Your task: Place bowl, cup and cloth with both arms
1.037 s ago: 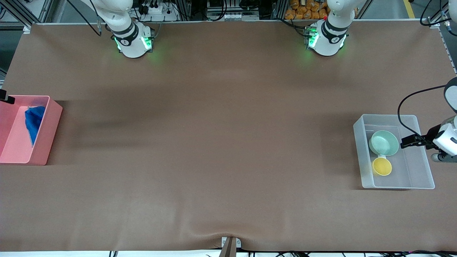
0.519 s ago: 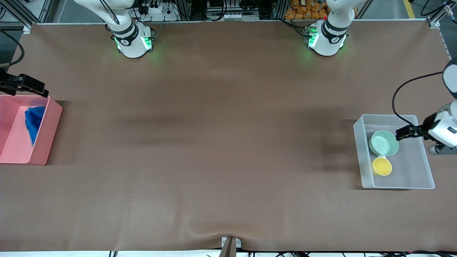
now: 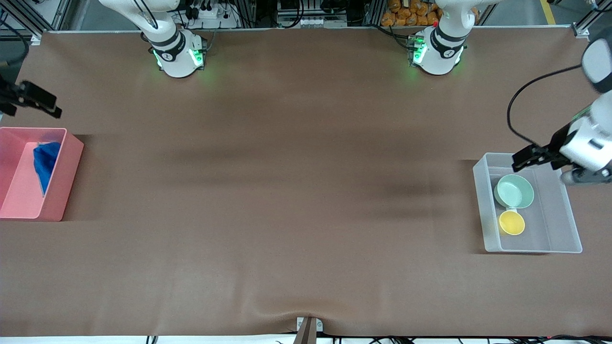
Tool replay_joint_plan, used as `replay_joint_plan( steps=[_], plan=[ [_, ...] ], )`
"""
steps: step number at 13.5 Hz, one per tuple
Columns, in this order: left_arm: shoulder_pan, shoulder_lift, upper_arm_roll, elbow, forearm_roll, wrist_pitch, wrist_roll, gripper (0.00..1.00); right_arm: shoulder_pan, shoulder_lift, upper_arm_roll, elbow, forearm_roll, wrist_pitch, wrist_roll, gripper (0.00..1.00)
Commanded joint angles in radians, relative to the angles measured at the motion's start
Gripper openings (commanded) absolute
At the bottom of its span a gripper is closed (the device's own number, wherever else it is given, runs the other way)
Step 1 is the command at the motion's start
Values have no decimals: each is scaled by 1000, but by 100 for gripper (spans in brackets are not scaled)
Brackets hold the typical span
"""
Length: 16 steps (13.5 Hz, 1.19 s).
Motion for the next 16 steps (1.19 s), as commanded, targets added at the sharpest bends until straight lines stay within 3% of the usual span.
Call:
replay_joint_plan(
  steps=[1,4,11,16],
  plan=[
    [-41,-133,50,-20,-34,-84,42,100,-34,-42,3,-42,3,-28,-76,100],
    [-34,-184,48,-16,-34,-101,73,100,-65,-61,1,-62,84,-18,-87,100],
    [-35,-184,23,10,-29,-144,79,100,-65,-68,3,-96,80,25,2,100],
    [-38,-132,22,55,-26,-143,76,100,-66,-68,3,-94,77,24,2,100]
  ],
)
